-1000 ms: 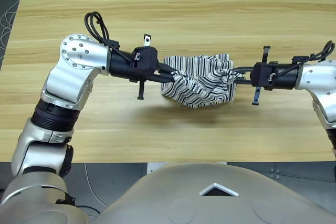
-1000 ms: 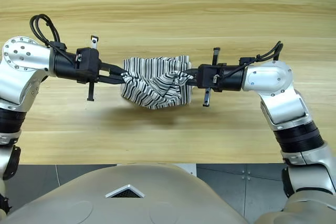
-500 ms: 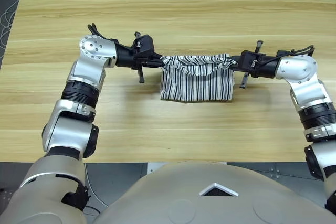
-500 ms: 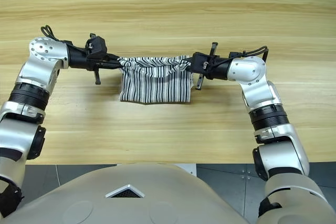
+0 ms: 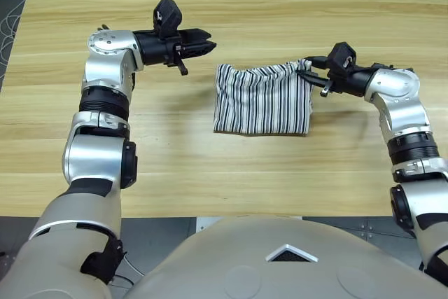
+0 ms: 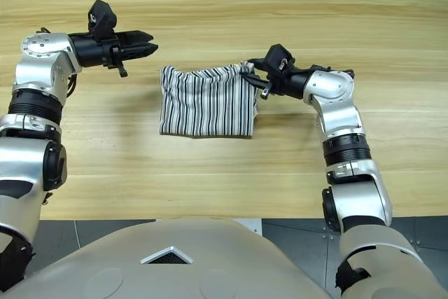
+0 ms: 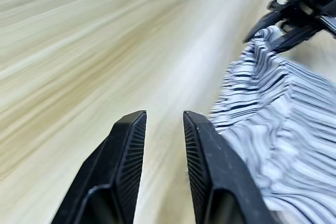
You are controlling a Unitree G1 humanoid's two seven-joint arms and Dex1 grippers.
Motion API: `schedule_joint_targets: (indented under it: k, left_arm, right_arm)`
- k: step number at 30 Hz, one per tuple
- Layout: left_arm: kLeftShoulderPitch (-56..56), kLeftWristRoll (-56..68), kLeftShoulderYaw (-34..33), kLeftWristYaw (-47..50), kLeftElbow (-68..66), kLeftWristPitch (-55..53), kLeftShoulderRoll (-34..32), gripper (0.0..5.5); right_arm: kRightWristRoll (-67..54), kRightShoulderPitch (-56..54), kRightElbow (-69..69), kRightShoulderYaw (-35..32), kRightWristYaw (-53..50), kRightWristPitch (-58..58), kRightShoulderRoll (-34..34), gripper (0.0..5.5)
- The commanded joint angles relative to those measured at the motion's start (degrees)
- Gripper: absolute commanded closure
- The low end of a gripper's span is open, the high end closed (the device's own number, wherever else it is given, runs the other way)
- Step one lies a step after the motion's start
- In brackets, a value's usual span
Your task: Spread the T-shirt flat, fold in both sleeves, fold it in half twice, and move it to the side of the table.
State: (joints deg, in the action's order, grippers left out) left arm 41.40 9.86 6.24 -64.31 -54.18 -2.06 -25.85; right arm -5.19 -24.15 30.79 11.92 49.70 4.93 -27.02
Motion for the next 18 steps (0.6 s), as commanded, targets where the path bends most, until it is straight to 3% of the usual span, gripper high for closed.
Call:
schedule_joint_targets:
  k: [1,6,12,15,18]
  left_arm:
    - [2.6,-3.7,-0.2,6.1,-5.3,1.2,0.9,4.19]
    - [3.9,-5.1,-1.0,7.4,-8.1,2.8,1.6,4.19]
    - [5.8,-3.4,-5.7,10.3,-9.8,2.7,0.6,4.19]
    - [6.1,-2.9,-7.9,12.8,-10.2,2.7,0.3,4.19]
    - [4.9,-3.0,-9.2,14.4,-9.5,3.5,0.1,4.19]
  right_arm:
    - [5.7,-4.8,8.0,0.0,-9.9,-4.1,2.9,4.06]
    - [8.5,-8.6,17.6,-1.3,-17.6,-7.6,5.2,4.06]
    - [0.4,-3.1,-2.2,-5.9,-13.9,9.0,7.8,4.06]
    - [0.1,-0.6,-7.6,-3.8,-12.3,16.9,10.0,4.06]
    - [1.4,2.1,-8.0,1.2,-6.4,16.7,10.3,4.06]
